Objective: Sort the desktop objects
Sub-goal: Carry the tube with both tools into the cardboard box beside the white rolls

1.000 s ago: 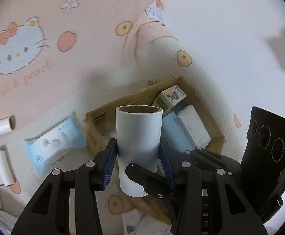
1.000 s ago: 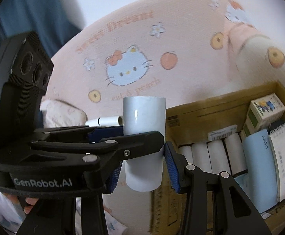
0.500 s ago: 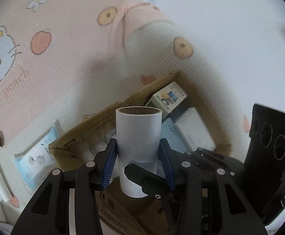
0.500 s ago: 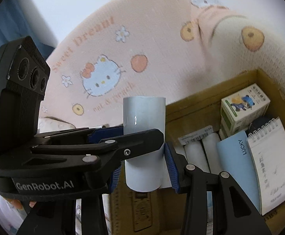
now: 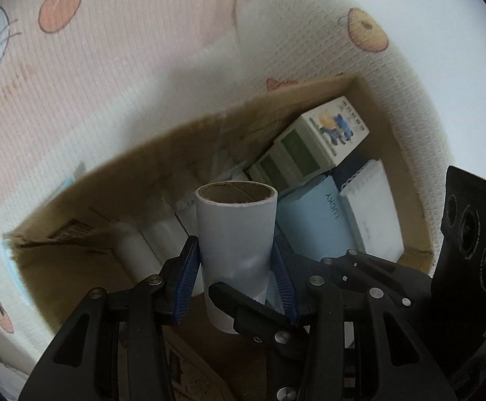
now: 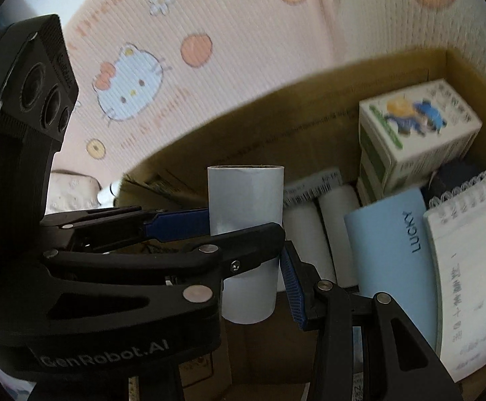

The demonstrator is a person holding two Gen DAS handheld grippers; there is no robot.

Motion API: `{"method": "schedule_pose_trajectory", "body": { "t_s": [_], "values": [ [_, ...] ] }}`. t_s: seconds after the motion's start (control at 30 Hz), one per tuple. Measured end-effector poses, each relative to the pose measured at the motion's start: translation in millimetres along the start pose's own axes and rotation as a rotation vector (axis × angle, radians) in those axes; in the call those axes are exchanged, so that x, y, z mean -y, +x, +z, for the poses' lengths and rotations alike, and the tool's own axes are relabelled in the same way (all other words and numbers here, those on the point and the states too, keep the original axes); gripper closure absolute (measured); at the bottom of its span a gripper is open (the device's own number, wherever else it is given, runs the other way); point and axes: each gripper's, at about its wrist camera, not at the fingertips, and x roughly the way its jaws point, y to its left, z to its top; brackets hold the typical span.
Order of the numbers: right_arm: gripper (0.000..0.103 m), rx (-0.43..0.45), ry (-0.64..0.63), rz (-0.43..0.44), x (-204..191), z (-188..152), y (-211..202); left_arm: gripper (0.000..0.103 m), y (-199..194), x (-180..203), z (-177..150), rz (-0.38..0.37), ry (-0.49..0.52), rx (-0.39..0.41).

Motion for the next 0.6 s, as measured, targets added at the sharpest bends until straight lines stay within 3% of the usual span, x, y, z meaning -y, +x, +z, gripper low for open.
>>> {"method": "schedule_pose_trajectory", "body": {
  "t_s": [0.1, 0.23, 0.37, 0.47, 0.53, 0.6],
  "values": [
    [0.064, -0.04, 0.001, -0.028, 4.1, -0.1, 7.7, 0.056, 14.3, -4.5, -1.0, 0.016, -0.063, -0.042],
    [0.064, -0.108, 0.005, -0.07, 8.3, 1.1, 15.8, 0.056, 28.2, -5.8, 0.3, 0.108, -0.114, -0.072],
    [0.064, -0.141, 0.038, -0.078, 18.4, 3.0, 21.0, 0.056, 37.1, -16.3, -1.7, 0.029, -0.213, -0.091],
    [0.064, -0.15, 0.035, -0.077, 21.6, 4.8, 25.8, 0.056, 38.3, -23.0, -0.4, 0.027, -0.259, -0.089],
    [0.072, -0.139, 0.035, -0.063, 22.1, 6.7, 26.0, 0.056, 40.0, -26.2, 0.3, 0.02, -0.272, -0.098],
    [0.073, -0.148, 0.02, -0.072, 20.9, 7.3, 28.2, 0.056, 41.7, -28.2, 0.2, 0.029, -0.274, -0.103]
  ]
}}
